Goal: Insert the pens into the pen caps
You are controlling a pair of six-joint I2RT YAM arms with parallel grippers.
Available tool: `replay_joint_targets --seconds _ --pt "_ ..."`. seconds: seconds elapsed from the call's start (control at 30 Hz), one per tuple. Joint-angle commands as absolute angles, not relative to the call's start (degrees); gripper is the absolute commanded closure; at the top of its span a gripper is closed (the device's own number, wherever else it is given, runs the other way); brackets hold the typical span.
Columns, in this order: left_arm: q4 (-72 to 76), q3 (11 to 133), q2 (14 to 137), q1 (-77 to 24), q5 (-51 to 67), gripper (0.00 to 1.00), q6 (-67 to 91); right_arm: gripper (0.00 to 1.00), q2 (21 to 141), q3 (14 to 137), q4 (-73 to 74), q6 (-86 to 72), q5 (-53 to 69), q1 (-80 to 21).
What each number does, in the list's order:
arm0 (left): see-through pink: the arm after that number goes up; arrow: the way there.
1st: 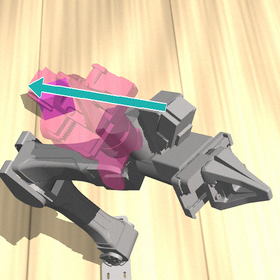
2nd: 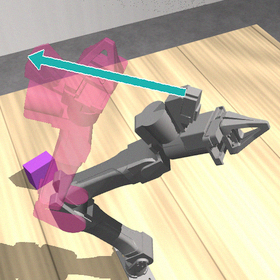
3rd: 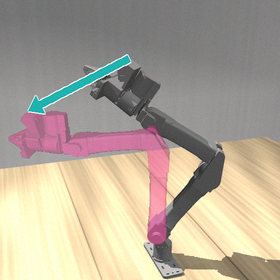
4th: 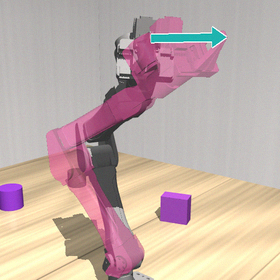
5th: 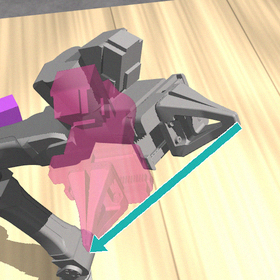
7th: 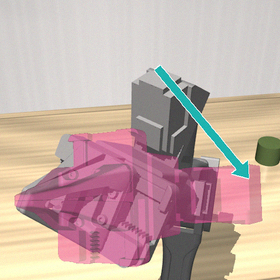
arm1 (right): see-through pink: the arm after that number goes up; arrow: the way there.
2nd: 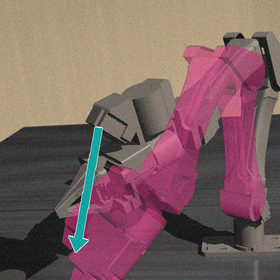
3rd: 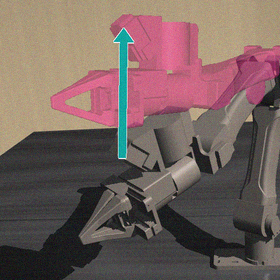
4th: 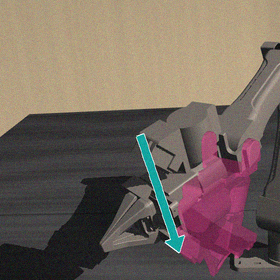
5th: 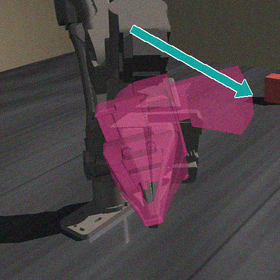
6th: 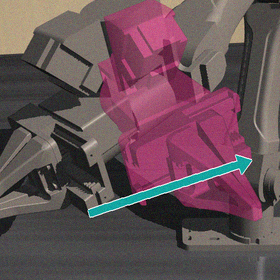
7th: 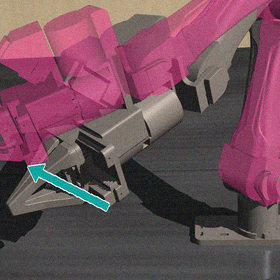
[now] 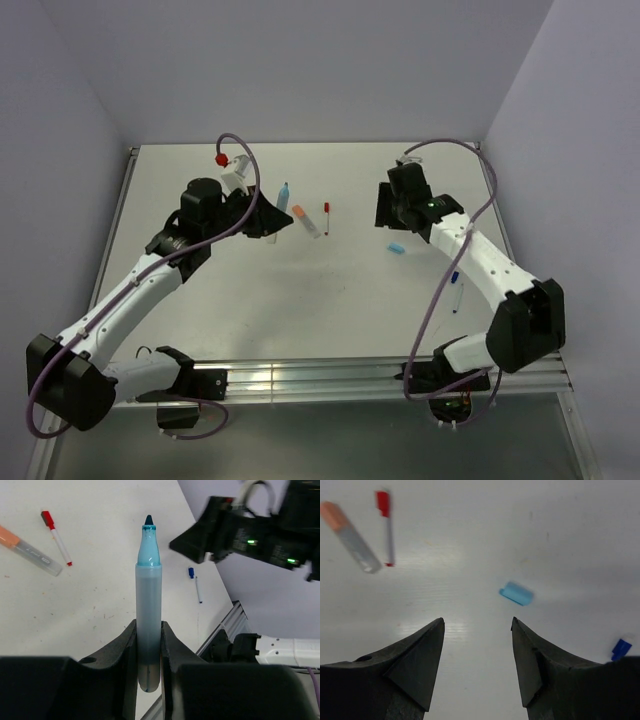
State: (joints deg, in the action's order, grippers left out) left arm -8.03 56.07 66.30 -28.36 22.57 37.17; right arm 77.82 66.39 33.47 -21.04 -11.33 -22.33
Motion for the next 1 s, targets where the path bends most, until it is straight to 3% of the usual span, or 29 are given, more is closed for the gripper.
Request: replay_joint_targets --seconds 0.0,0.3,0.47,0.73,0.97 --pt "-6.0 55.4 63.7 -28.1 26.9 1.00 36.0 0.37 81.0 63.6 33.7 -16.3 -14.9 -20.7" --pt "-4.6 52.6 62.8 -27.0 28.7 1.00 35.6 0.43 84.2 57.7 32.7 -29.4 -15.0 -15.1" --pt "-4.5 52.6 62.7 -26.5 29.0 1.00 35.6 0.38 82.9 52.5 29.9 -43.8 -12.1 -14.9" --pt "-3.5 52.0 62.3 -25.6 30.2 1.00 36.3 0.23 75.2 45.3 25.1 -66.1 -10.2 -14.8" --pt "-2.7 51.6 61.7 -24.8 30.9 1.00 36.7 0.24 75.0 43.4 24.7 -81.8 -11.2 -14.7"
